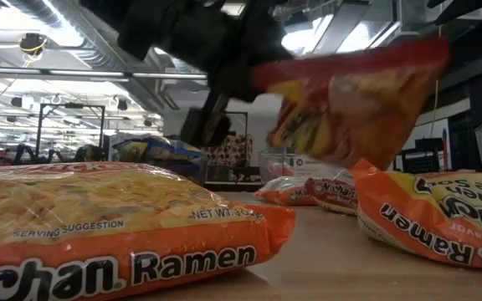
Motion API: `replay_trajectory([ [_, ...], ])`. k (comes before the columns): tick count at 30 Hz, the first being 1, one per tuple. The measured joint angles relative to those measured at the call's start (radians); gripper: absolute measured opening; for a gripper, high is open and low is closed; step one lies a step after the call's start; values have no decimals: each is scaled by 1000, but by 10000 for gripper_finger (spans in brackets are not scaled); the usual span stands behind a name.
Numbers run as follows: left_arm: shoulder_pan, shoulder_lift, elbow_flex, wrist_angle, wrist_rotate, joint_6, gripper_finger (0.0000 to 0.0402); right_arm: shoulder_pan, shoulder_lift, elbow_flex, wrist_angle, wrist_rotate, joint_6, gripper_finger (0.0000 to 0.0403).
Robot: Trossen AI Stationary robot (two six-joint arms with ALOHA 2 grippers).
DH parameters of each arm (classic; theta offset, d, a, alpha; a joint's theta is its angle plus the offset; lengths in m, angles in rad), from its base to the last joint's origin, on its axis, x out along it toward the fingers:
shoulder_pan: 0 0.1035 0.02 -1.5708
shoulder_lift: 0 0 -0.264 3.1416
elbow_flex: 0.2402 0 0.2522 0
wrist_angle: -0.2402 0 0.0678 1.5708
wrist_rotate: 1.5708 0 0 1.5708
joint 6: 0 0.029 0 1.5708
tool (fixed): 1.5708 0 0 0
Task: Sort Maruchan noodles
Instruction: Put the red noodle pack into the bottom transparent bin
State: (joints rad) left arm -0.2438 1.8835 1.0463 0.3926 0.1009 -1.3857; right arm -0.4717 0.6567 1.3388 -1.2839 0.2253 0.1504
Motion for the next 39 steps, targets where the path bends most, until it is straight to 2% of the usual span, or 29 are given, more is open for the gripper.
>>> replay_trajectory([
  [7, 6, 0, 112, -5, -8, 6, 9, 0, 0, 0, -1, 0, 0, 347],
  [11, 6, 0, 220, -23, -80, 70, 9, 0, 0, 0, -1, -1, 0, 347],
  [17, 9, 26, 466, -308, -242, 282, 9, 0, 0, 0, -2, -1, 0, 347],
  [20, 17, 95, 619, -443, -256, 345, 9, 0, 0, 0, -2, -2, -1, 347],
  [25, 15, 261, 890, -536, -233, 424, 9, 0, 0, 0, -2, -10, -6, 347],
  [29, 14, 375, 1066, -665, -254, 451, 9, 0, 0, 0, -10, -9, -6, 347],
  [34, 18, 476, 1195, -695, -284, 455, 9, 0, 0, 0, -31, -9, -6, 347],
  [39, -4, 512, 1218, -699, -329, 462, 9, 0, -2, -31, -29, -11, -7, 347],
])
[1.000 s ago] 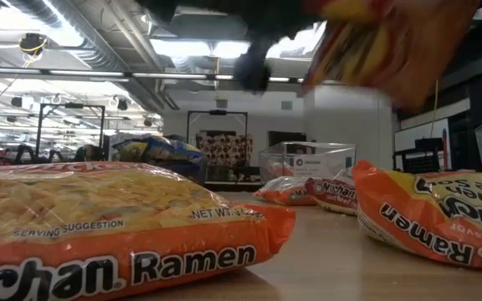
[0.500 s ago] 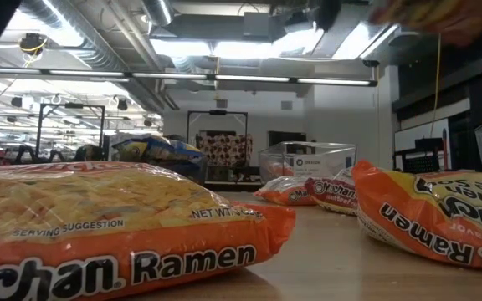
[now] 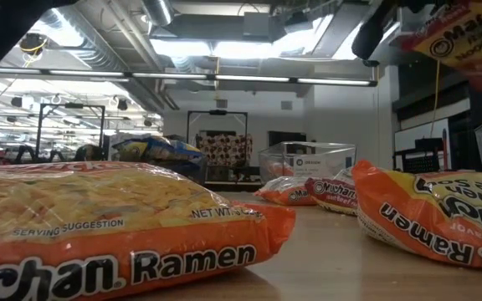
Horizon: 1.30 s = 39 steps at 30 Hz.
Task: Sort Maruchan noodles
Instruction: Put the red noodle pack into the bottom transparent bin
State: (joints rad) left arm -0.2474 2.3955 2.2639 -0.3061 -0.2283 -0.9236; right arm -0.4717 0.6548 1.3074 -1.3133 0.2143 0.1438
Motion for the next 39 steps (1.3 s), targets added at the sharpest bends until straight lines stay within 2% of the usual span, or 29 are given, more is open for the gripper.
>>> replay_trajectory([
  [10, -30, 2, 0, 14, -25, 101, 9, 0, 0, -114, 5, -25, -2, 347],
  [20, -35, 41, -1, 90, -8, 90, 9, 0, 1, -116, 44, -24, -31, 347],
  [29, -44, 60, 51, 126, -34, 115, 9, 0, 1, -117, 44, -23, -46, 347],
  [34, -34, 119, 87, 156, -8, 99, 9, 0, 1, -117, 44, -23, -46, 347],
  [39, -32, 121, 92, 169, 5, 114, 8, 0, 1, -117, 58, -24, -45, 347],
])
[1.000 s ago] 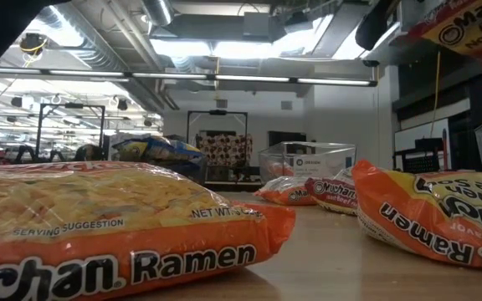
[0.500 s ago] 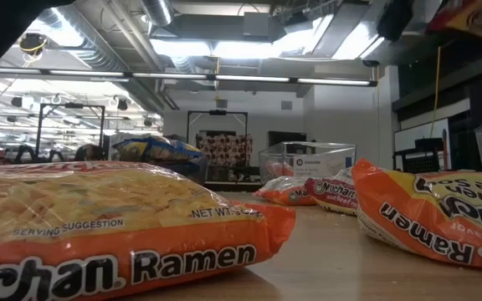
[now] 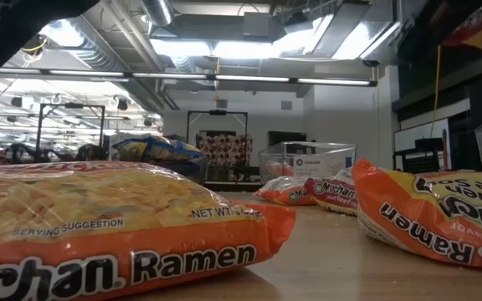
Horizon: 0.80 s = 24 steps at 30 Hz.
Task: Sort Maruchan noodles
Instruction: Put the red noodle pack into the bottom transparent bin
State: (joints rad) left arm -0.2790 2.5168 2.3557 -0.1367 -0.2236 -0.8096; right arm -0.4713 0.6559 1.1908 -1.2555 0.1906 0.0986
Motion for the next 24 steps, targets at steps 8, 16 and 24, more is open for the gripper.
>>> replay_trajectory([
  [8, -1, 2, -16, 4, 22, 60, 30, 0, 0, 0, 1, 0, 24, 347],
  [16, 10, 2, -16, 17, 80, 116, 76, 0, 0, 0, 2, 0, 27, 347],
  [24, 32, 2, -16, 79, 140, 165, 122, 0, 0, 0, 6, 0, 27, 347],
])
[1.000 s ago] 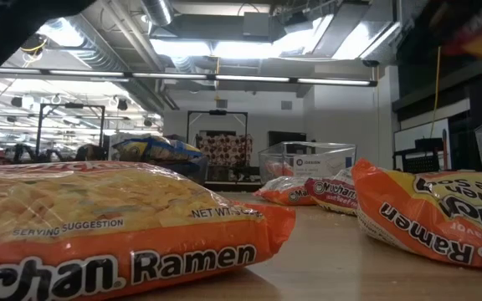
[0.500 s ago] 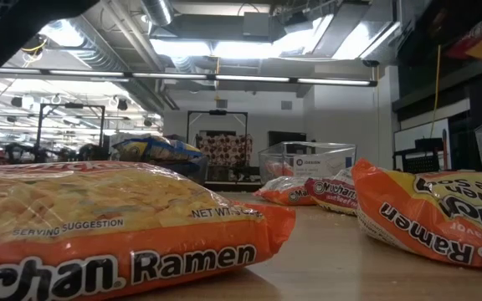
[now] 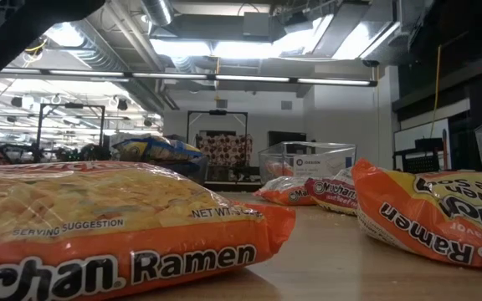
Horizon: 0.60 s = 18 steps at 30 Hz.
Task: Sort Maruchan noodles
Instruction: Put the red noodle pack into the bottom transparent bin
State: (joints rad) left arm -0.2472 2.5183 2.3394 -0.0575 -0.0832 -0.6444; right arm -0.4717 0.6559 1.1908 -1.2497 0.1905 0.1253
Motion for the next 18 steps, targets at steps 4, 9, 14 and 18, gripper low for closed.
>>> replay_trajectory([
  [4, 9, 0, 0, 27, 52, 0, 131, 0, 0, 0, 7, 0, 0, 347],
  [9, 10, 0, 0, 53, 81, -3, 132, 0, 0, 0, 21, 0, 0, 347],
  [14, 12, 0, 0, 37, 45, 24, 132, 0, 0, 0, 21, 0, -1, 347],
  [18, 23, 0, 0, 67, 84, 9, 132, 0, 0, 0, 21, 0, -1, 347],
])
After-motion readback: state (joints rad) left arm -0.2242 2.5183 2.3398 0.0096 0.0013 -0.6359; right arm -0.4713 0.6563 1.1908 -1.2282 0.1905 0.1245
